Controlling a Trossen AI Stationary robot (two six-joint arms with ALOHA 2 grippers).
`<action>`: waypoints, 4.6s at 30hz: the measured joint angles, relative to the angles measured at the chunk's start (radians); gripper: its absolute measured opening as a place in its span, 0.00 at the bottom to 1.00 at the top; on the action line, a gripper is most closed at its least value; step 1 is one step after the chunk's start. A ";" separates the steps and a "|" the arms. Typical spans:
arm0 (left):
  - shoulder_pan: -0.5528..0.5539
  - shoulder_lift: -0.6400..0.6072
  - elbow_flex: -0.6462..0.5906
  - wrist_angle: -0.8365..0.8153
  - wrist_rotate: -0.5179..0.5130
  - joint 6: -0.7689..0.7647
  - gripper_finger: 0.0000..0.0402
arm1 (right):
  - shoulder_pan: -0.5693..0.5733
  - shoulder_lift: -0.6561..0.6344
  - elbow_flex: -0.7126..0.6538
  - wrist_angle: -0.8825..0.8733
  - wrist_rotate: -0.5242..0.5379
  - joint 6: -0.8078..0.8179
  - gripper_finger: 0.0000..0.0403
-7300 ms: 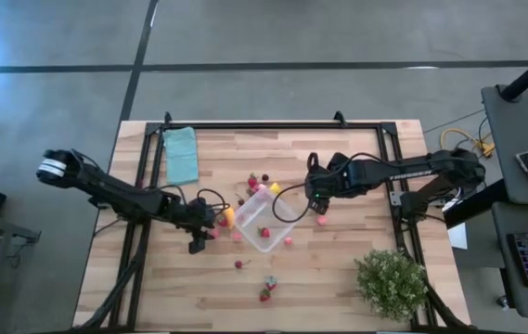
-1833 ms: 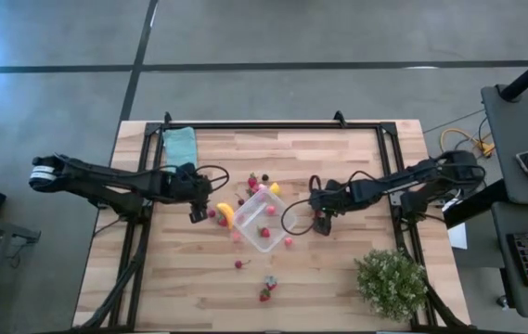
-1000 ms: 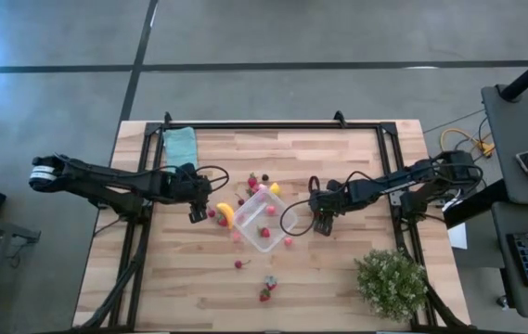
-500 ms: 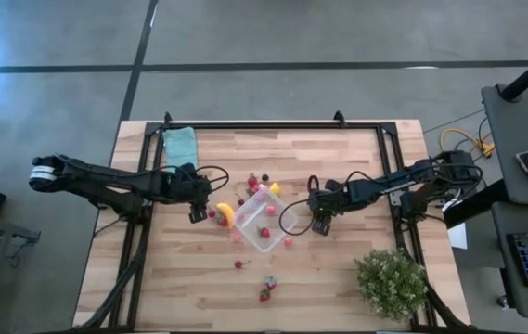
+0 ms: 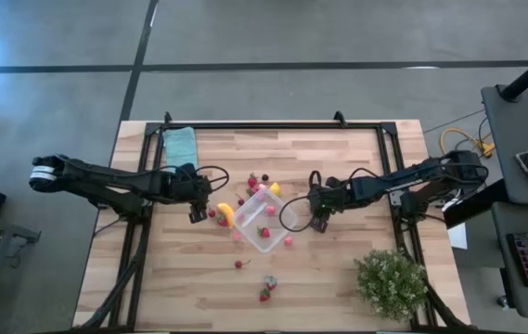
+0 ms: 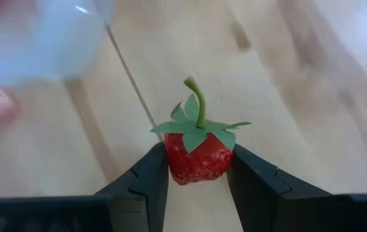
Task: Pick and placing Produce into tupperware
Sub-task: Put the red strawberry into the transparent container, then put the red cherry into the transparent container
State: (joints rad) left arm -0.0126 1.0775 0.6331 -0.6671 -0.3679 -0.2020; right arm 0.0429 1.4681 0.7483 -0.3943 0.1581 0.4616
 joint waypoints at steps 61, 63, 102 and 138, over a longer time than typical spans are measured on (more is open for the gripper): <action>0.006 0.001 -0.005 0.058 0.004 0.164 0.61 | 0.118 0.348 0.784 -0.529 0.032 0.305 0.61; 0.006 0.000 -0.013 0.063 0.051 0.164 0.61 | 0.122 0.341 0.784 -0.573 0.036 0.316 0.61; 0.005 -0.002 -0.221 0.367 0.305 0.131 0.61 | 0.138 -0.174 0.174 -0.546 0.212 0.521 0.60; 0.004 0.167 -0.207 0.420 0.285 0.157 0.28 | 0.134 -0.170 0.104 -0.450 0.254 0.507 0.60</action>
State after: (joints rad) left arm -0.0086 1.2449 0.4262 -0.2471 -0.0824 -0.0448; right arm 0.1764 1.2984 0.8528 -0.8443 0.4122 0.9684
